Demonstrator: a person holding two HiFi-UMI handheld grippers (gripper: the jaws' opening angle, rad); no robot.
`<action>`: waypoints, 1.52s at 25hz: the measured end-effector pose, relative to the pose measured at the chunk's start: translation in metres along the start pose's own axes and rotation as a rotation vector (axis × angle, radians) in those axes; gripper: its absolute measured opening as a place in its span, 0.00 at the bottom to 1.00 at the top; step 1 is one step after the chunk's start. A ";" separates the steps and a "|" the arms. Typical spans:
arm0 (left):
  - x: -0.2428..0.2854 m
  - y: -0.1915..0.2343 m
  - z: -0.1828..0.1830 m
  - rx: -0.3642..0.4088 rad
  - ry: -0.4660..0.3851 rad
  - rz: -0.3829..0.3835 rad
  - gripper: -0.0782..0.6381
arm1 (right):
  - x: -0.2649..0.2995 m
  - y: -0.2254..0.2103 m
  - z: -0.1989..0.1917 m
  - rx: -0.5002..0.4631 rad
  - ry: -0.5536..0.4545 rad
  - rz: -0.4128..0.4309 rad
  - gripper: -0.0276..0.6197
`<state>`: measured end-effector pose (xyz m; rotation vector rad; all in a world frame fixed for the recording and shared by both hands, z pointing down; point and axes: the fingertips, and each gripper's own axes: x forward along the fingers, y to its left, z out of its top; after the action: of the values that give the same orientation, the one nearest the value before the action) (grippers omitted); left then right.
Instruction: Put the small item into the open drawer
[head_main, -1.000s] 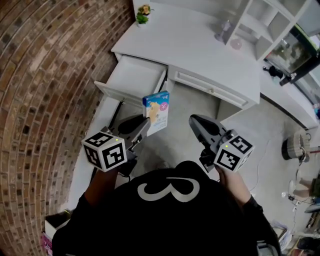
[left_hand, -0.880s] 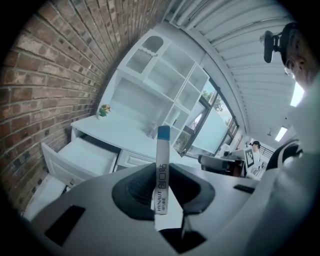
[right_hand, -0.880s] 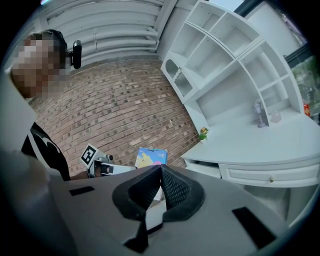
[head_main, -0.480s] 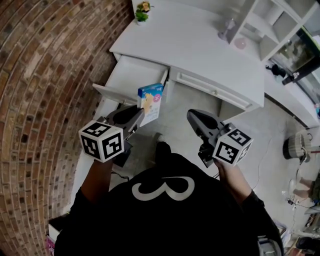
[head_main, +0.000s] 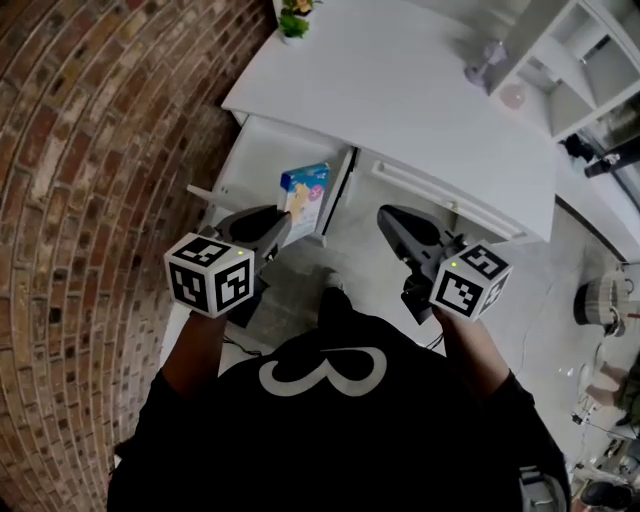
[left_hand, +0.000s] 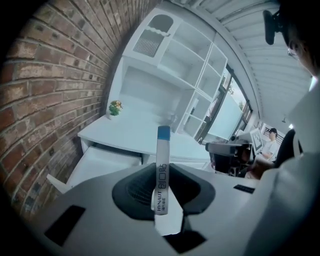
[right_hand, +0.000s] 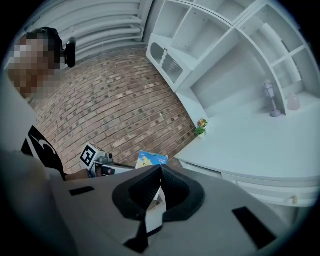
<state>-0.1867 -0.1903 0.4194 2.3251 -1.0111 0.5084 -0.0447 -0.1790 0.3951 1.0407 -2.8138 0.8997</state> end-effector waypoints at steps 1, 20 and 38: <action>0.006 0.007 0.004 -0.003 0.008 0.000 0.22 | 0.006 -0.008 0.003 0.003 0.005 -0.002 0.06; 0.121 0.093 -0.008 0.201 0.334 0.038 0.22 | 0.047 -0.102 0.024 0.013 0.047 -0.078 0.06; 0.221 0.142 -0.072 0.317 0.623 0.069 0.22 | 0.033 -0.144 0.003 0.032 0.078 -0.163 0.06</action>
<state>-0.1597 -0.3473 0.6400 2.1555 -0.7406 1.3994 0.0167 -0.2886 0.4732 1.1911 -2.6152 0.9488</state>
